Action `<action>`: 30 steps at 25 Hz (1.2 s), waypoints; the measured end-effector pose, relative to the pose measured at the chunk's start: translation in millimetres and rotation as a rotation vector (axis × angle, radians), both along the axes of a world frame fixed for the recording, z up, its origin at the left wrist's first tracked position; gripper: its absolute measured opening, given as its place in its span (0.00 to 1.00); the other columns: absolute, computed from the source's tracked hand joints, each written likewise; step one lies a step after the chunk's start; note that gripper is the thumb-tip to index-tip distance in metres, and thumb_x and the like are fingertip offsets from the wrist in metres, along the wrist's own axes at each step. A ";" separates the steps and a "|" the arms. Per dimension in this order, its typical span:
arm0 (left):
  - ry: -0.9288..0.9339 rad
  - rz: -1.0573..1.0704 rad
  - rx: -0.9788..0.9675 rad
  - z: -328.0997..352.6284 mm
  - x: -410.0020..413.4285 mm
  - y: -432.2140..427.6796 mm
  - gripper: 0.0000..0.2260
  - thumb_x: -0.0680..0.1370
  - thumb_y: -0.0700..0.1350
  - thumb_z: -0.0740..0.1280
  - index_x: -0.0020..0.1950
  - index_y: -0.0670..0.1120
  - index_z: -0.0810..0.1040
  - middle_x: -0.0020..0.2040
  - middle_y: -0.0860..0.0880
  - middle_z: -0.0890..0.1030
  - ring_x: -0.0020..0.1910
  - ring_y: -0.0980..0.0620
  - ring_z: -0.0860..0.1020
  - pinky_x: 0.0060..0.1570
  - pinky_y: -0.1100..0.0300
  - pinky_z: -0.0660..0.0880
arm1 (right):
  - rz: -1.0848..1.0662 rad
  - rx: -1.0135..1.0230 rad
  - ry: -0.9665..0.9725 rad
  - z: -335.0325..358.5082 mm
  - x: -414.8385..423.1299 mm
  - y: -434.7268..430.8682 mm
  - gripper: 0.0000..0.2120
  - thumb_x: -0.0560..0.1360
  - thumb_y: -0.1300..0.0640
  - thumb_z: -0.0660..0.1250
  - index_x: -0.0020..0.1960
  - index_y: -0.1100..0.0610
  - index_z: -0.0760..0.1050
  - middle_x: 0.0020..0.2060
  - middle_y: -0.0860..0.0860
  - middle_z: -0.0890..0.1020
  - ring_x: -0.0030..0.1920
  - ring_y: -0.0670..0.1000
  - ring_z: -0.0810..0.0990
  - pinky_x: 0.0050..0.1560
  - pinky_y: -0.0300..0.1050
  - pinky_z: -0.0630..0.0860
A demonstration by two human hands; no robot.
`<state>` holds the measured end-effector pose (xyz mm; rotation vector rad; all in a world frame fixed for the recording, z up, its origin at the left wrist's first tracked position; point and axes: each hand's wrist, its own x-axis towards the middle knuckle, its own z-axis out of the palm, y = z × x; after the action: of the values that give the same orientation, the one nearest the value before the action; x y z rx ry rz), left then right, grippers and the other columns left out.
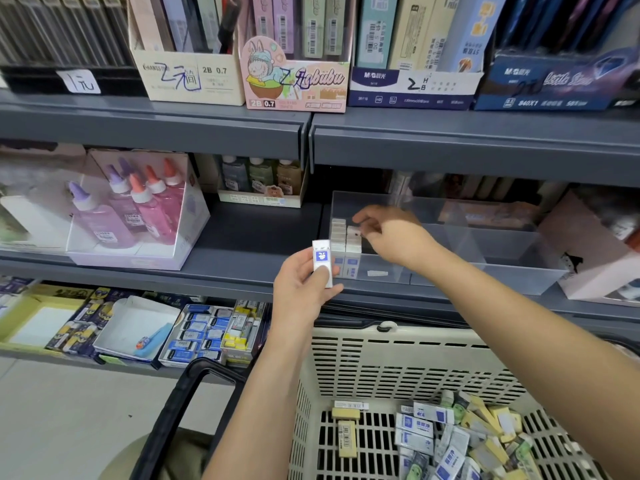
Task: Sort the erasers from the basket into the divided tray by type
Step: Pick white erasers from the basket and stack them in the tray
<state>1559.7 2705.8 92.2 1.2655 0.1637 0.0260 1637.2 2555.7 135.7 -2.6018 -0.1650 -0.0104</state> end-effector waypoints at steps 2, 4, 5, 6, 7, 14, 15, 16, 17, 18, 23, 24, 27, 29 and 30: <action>-0.004 -0.007 -0.004 -0.6 -0.2 -0.3 0.10 0.77 0.35 0.63 0.55 0.48 0.75 0.49 0.48 0.83 0.49 0.55 0.82 0.41 0.63 0.78 | 0.046 0.016 -0.112 4.7 -16.0 6.0 0.11 0.77 0.58 0.59 0.56 0.52 0.77 0.48 0.47 0.81 0.47 0.47 0.79 0.48 0.37 0.73; -0.010 -0.029 -0.008 -1.4 -0.2 -0.9 0.10 0.77 0.36 0.64 0.54 0.49 0.76 0.49 0.48 0.84 0.49 0.54 0.83 0.42 0.63 0.79 | 0.102 0.105 -0.133 9.4 -28.8 12.4 0.09 0.77 0.55 0.61 0.51 0.53 0.80 0.43 0.45 0.81 0.40 0.41 0.78 0.43 0.31 0.72; -0.015 -0.043 -0.011 -1.6 -0.5 -1.5 0.09 0.77 0.36 0.64 0.54 0.49 0.76 0.49 0.48 0.84 0.49 0.54 0.83 0.42 0.63 0.79 | 0.125 0.160 -0.102 12.1 -32.8 14.0 0.09 0.76 0.54 0.62 0.49 0.53 0.80 0.40 0.44 0.81 0.38 0.40 0.78 0.41 0.30 0.71; -0.019 -0.057 -0.011 -1.6 -0.8 -2.2 0.09 0.78 0.36 0.64 0.54 0.49 0.76 0.49 0.47 0.84 0.49 0.53 0.83 0.42 0.63 0.79 | 0.144 0.203 -0.060 14.6 -35.2 14.4 0.08 0.76 0.54 0.63 0.48 0.53 0.81 0.39 0.44 0.82 0.37 0.41 0.79 0.41 0.31 0.73; -0.022 -0.067 -0.013 -1.6 -1.3 -2.7 0.09 0.78 0.37 0.64 0.54 0.49 0.77 0.49 0.47 0.84 0.49 0.53 0.83 0.42 0.62 0.79 | 0.155 0.237 -0.021 16.2 -36.3 13.5 0.07 0.76 0.56 0.64 0.47 0.54 0.81 0.38 0.46 0.82 0.37 0.43 0.81 0.42 0.34 0.75; -0.023 0.055 0.127 -6.0 3.4 -1.8 0.09 0.80 0.41 0.60 0.55 0.50 0.78 0.56 0.50 0.80 0.52 0.59 0.79 0.50 0.61 0.78 | -0.013 0.455 -0.020 20.6 -20.3 -10.1 0.06 0.77 0.63 0.62 0.45 0.56 0.76 0.35 0.49 0.82 0.32 0.40 0.82 0.41 0.43 0.79; -0.028 0.055 0.192 -6.8 3.7 -2.8 0.10 0.80 0.41 0.61 0.59 0.50 0.76 0.58 0.52 0.78 0.54 0.61 0.77 0.54 0.59 0.77 | -0.069 0.396 -0.102 22.0 -12.5 -14.9 0.06 0.77 0.63 0.61 0.46 0.57 0.77 0.37 0.50 0.83 0.35 0.43 0.83 0.44 0.45 0.79; -0.032 0.036 0.244 -7.3 3.6 -4.2 0.12 0.80 0.41 0.61 0.63 0.49 0.75 0.59 0.54 0.77 0.56 0.61 0.76 0.59 0.57 0.75 | -0.111 0.295 -0.163 23.5 -5.2 -18.5 0.06 0.77 0.62 0.61 0.48 0.57 0.77 0.41 0.52 0.84 0.39 0.48 0.84 0.49 0.47 0.78; -0.033 0.010 0.278 -7.7 3.3 -5.5 0.14 0.80 0.42 0.61 0.65 0.48 0.73 0.60 0.55 0.77 0.58 0.61 0.75 0.62 0.54 0.73 | -0.136 0.179 -0.194 24.5 0.4 -20.3 0.07 0.77 0.60 0.61 0.51 0.57 0.77 0.44 0.54 0.84 0.44 0.52 0.83 0.52 0.46 0.76; -0.032 -0.014 0.298 -7.8 3.2 -6.5 0.15 0.80 0.42 0.61 0.67 0.48 0.72 0.60 0.55 0.76 0.58 0.61 0.75 0.64 0.53 0.72 | -0.137 0.095 -0.194 22.9 5.2 -20.7 0.08 0.77 0.59 0.61 0.53 0.57 0.77 0.47 0.55 0.84 0.48 0.55 0.82 0.53 0.45 0.75; -0.033 -0.078 0.346 -9.0 3.9 -6.9 0.16 0.80 0.43 0.61 0.67 0.50 0.72 0.53 0.64 0.76 0.55 0.68 0.73 0.65 0.55 0.71 | -0.071 0.039 -0.033 -2.7 19.5 -4.7 0.08 0.77 0.60 0.60 0.51 0.55 0.76 0.47 0.52 0.83 0.46 0.51 0.80 0.44 0.35 0.68; -0.033 -0.081 0.352 -9.3 3.8 -7.2 0.16 0.79 0.43 0.61 0.67 0.50 0.71 0.53 0.64 0.75 0.55 0.69 0.73 0.65 0.55 0.71 | -0.064 0.018 0.003 -7.7 21.9 -1.8 0.08 0.77 0.60 0.59 0.52 0.55 0.76 0.48 0.51 0.83 0.47 0.51 0.79 0.45 0.35 0.68; -0.038 -0.071 0.367 -10.8 4.4 -6.6 0.16 0.79 0.43 0.62 0.67 0.51 0.71 0.54 0.64 0.76 0.55 0.69 0.73 0.64 0.55 0.71 | -0.024 -0.095 0.052 -15.1 26.4 1.5 0.12 0.78 0.62 0.56 0.55 0.54 0.76 0.53 0.51 0.81 0.48 0.52 0.77 0.45 0.39 0.68; -0.051 -0.069 0.388 -11.9 4.8 -6.1 0.16 0.79 0.43 0.61 0.68 0.51 0.71 0.55 0.63 0.76 0.55 0.68 0.73 0.64 0.56 0.72 | 0.008 -0.108 0.066 -15.8 27.7 0.1 0.13 0.78 0.61 0.55 0.57 0.54 0.75 0.55 0.52 0.80 0.51 0.53 0.77 0.48 0.40 0.69; -0.055 -0.071 0.395 -12.4 4.5 -6.7 0.17 0.79 0.43 0.61 0.68 0.50 0.71 0.57 0.61 0.76 0.56 0.68 0.74 0.64 0.55 0.72 | 0.020 -0.104 0.074 -15.3 27.0 -1.5 0.13 0.79 0.60 0.55 0.59 0.54 0.75 0.56 0.52 0.80 0.53 0.53 0.77 0.49 0.39 0.69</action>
<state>1564.2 2699.0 79.7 1.6621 0.0674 0.0328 1664.1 2554.2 120.4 -2.6992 -0.1686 0.1042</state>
